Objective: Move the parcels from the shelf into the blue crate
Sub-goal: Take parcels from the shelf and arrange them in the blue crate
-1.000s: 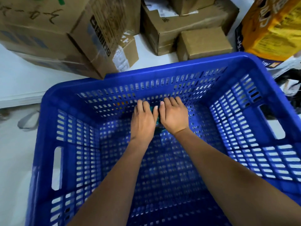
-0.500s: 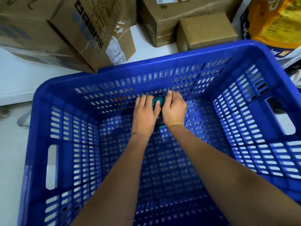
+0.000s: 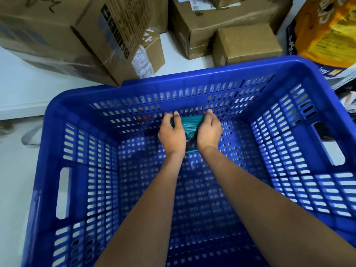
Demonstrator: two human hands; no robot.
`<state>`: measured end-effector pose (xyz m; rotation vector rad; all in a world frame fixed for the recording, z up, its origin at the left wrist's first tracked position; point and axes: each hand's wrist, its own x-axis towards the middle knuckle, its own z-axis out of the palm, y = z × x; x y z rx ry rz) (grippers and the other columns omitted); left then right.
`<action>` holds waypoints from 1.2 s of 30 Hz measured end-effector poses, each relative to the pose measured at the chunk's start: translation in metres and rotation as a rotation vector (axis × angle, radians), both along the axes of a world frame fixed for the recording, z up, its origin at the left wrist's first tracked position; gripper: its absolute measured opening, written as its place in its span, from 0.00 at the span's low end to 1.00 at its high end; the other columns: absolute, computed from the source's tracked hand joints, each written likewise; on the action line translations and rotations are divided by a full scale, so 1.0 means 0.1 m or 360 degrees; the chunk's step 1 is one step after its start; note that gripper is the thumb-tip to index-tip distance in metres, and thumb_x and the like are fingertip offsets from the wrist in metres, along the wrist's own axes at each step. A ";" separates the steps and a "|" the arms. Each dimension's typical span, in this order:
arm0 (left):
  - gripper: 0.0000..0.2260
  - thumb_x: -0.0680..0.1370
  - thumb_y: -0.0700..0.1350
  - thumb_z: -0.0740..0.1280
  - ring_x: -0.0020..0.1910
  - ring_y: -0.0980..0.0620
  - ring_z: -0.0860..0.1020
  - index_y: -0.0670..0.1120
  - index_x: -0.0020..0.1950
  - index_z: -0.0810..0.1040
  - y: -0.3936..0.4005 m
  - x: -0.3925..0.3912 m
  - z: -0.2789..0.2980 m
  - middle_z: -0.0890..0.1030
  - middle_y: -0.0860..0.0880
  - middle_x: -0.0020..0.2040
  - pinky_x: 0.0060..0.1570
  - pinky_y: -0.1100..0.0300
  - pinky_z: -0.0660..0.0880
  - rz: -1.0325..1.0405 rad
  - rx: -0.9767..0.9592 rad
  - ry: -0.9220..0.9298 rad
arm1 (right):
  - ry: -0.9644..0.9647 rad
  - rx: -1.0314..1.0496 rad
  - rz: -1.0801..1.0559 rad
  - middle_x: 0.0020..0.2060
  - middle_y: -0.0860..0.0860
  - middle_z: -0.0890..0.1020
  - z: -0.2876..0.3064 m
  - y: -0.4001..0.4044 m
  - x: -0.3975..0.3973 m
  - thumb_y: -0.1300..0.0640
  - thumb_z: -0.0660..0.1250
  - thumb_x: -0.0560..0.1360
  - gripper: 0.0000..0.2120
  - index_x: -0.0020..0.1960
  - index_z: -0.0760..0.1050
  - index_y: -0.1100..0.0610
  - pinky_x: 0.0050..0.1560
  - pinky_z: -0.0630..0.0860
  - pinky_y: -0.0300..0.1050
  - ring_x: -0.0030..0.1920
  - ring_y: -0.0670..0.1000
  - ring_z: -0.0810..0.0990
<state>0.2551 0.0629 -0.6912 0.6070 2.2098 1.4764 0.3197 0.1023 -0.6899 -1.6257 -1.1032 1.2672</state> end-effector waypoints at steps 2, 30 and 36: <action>0.18 0.82 0.54 0.60 0.25 0.57 0.65 0.45 0.37 0.68 -0.01 0.01 0.01 0.67 0.52 0.27 0.29 0.63 0.62 0.0047 -0.0001 -0.0082 | 0.0111 -0.0052 0.0006 0.27 0.45 0.64 0.00 -0.03 0.02 0.48 0.54 0.83 0.22 0.31 0.61 0.50 0.38 0.63 0.47 0.29 0.47 0.61; 0.20 0.84 0.55 0.53 0.38 0.53 0.74 0.41 0.52 0.75 -0.04 -0.04 0.06 0.75 0.52 0.37 0.44 0.55 0.70 0.0019 -0.0089 -0.0295 | -0.1592 0.1363 0.0922 0.40 0.54 0.82 -0.08 0.05 0.13 0.51 0.53 0.81 0.19 0.46 0.79 0.60 0.40 0.76 0.50 0.44 0.58 0.79; 0.23 0.84 0.57 0.50 0.64 0.51 0.73 0.44 0.71 0.72 -0.04 -0.01 0.13 0.75 0.48 0.68 0.63 0.55 0.68 0.0078 -0.0051 -0.0620 | -0.1015 0.0943 0.0476 0.38 0.57 0.77 -0.11 0.03 0.04 0.53 0.53 0.81 0.19 0.41 0.75 0.63 0.38 0.67 0.46 0.39 0.58 0.75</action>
